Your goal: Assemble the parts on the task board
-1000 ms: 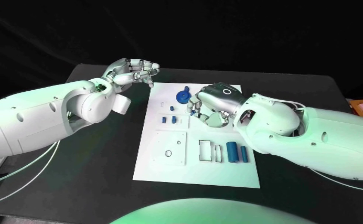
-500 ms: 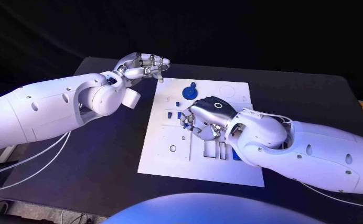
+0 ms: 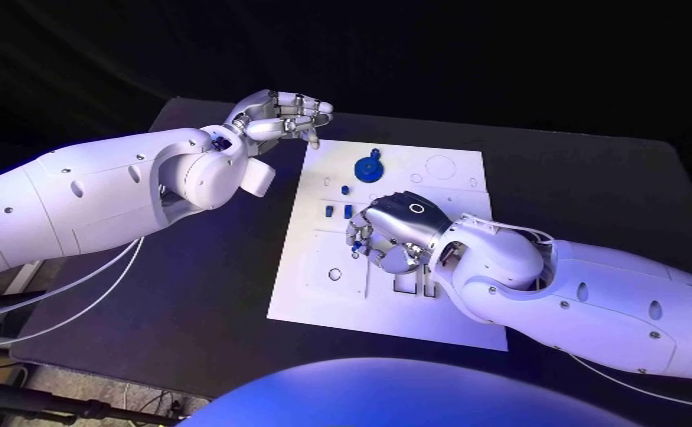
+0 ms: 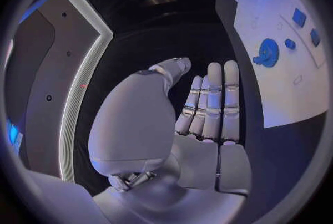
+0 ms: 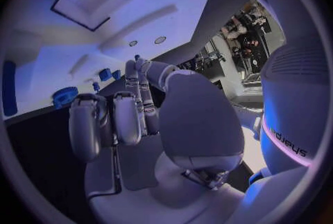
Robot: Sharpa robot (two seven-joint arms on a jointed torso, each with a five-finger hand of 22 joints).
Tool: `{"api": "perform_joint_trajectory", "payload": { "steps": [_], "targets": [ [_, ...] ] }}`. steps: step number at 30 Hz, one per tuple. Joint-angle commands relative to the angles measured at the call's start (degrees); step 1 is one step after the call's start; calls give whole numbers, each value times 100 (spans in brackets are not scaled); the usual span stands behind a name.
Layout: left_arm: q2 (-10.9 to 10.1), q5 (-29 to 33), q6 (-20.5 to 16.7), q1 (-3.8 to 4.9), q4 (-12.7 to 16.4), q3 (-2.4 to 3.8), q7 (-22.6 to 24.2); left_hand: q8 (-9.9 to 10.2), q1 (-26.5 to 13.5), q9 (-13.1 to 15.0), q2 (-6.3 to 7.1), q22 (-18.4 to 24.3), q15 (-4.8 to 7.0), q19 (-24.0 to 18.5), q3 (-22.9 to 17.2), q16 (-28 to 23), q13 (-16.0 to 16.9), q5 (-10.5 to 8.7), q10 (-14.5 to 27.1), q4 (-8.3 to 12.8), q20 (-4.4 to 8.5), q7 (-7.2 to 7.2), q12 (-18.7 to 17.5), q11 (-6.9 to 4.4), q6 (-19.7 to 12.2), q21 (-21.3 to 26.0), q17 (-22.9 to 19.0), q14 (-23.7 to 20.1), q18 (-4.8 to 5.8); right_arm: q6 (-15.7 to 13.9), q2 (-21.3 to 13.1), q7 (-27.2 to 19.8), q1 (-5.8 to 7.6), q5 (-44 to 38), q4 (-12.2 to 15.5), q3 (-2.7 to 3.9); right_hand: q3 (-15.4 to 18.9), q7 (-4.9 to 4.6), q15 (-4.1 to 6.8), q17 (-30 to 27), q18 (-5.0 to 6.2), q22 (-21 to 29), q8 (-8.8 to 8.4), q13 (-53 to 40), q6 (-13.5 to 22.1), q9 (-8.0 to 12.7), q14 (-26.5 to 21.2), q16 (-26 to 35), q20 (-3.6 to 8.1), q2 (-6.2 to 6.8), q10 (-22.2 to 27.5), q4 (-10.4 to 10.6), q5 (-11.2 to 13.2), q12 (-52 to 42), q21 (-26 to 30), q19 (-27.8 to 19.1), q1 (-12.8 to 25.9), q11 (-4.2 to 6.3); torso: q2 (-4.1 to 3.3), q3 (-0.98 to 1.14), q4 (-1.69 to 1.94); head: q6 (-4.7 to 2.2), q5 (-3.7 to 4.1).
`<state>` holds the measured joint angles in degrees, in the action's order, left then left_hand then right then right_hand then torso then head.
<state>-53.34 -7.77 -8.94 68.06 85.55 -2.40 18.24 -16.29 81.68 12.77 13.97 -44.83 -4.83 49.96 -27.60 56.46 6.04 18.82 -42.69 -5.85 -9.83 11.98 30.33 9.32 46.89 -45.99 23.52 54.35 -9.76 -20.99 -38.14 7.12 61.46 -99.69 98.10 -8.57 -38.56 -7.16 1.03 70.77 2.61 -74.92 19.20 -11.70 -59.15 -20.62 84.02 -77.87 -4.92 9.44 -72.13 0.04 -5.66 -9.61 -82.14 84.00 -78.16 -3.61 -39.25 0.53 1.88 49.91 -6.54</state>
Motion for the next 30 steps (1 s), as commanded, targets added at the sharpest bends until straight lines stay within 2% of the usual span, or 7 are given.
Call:
{"api": "perform_joint_trajectory", "payload": {
  "steps": [1, 30],
  "targets": [
    [8, 39, 82, 3, 17, 6, 21, 39, 36, -6, -30, 9, -14, 4, 21, -20, -7, 37, 32, 10, -27, 65, -3, 4, -43, 39, -7, -16, -66, 25, 22, -46, -21, 8, -28, -6, -3, -31, 25, 2, -77, -1170, 8, -9, 13, 0, 213, 15, 24, -56, -18, -42, -38, 18, 17, 224, 24, 50, 5, 4, -1, 9, -9],
    [0, 29, 93, 4, 6, 6, 9, 41, 33, -8, -35, 11, -18, 5, 30, -19, -8, 38, 45, 10, -31, 70, 4, 8, -51, 41, -10, -18, -66, 199, 49, -28, -54, -10, -135, -25, 3, -36, 21, -2, -78, -1173, 5, -12, 20, -5, 212, 16, 21, -58, -17, -46, -38, 27, 12, 227, 35, 45, 1, 1, 1, 9, -7]
  ]
}}
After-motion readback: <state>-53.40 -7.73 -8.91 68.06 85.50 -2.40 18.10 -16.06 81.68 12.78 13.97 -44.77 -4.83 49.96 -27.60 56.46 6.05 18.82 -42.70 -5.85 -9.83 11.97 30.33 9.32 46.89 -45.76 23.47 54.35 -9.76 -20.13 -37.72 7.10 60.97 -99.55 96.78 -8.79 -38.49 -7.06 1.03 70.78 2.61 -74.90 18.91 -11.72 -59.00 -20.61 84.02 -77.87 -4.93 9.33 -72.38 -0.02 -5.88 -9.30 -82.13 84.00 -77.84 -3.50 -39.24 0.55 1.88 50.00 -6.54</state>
